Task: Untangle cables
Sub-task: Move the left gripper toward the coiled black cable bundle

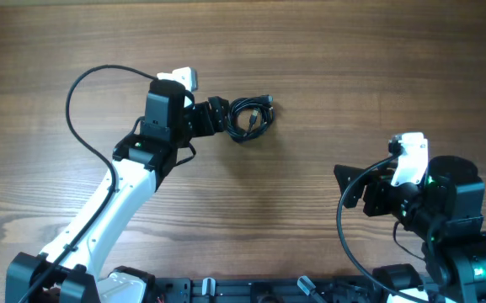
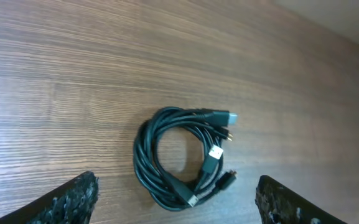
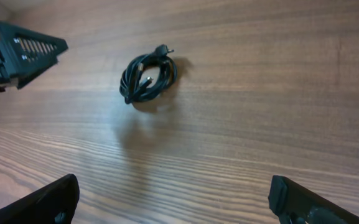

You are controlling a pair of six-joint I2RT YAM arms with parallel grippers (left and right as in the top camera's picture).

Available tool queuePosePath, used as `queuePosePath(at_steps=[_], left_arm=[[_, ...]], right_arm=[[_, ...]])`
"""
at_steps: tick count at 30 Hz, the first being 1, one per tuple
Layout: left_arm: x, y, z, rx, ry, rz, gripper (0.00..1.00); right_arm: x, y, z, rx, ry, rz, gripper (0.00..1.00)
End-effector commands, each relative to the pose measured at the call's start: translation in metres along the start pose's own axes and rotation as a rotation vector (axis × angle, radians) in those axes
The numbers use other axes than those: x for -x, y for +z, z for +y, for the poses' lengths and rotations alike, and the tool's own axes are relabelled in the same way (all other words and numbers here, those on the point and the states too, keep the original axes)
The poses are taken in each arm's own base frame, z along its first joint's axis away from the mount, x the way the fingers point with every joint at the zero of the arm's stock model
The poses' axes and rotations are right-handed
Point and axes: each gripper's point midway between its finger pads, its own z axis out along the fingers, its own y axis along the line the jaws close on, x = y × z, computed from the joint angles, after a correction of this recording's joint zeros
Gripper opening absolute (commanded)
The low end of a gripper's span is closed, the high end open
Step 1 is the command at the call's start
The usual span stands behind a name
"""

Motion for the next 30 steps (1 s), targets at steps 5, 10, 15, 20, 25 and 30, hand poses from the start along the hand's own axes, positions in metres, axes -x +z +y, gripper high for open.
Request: queuePosePath(at_steps=[5, 10, 15, 20, 25, 30], left_arm=[[0.009, 0.0, 0.003, 0.032, -0.056, -0.029, 0.87], [0.007, 0.0, 0.004, 0.036, -0.057, -0.023, 0.88], [0.005, 0.0, 0.005, 0.04, -0.058, -0.015, 0.91], [0.005, 0.0, 0.004, 0.038, -0.058, -0.012, 0.97], [0.003, 0.0, 0.002, 0.025, -0.058, -0.004, 0.94], [-0.004, 0.005, -0.001, 0.001, -0.049, 0.03, 0.85]], right_arm=[[0.012, -0.001, -0.003, -0.037, -0.022, -0.002, 1.0], [0.028, -0.004, 0.0, -0.042, -0.052, -0.016, 1.0], [0.033, -0.003, 0.009, -0.001, -0.053, -0.012, 1.0], [0.047, -0.004, 0.024, 0.081, 0.003, -0.061, 1.0], [0.054, -0.005, 0.035, 0.137, -0.092, -0.09, 1.0], [0.054, -0.004, 0.028, 0.1, -0.11, -0.09, 0.98]])
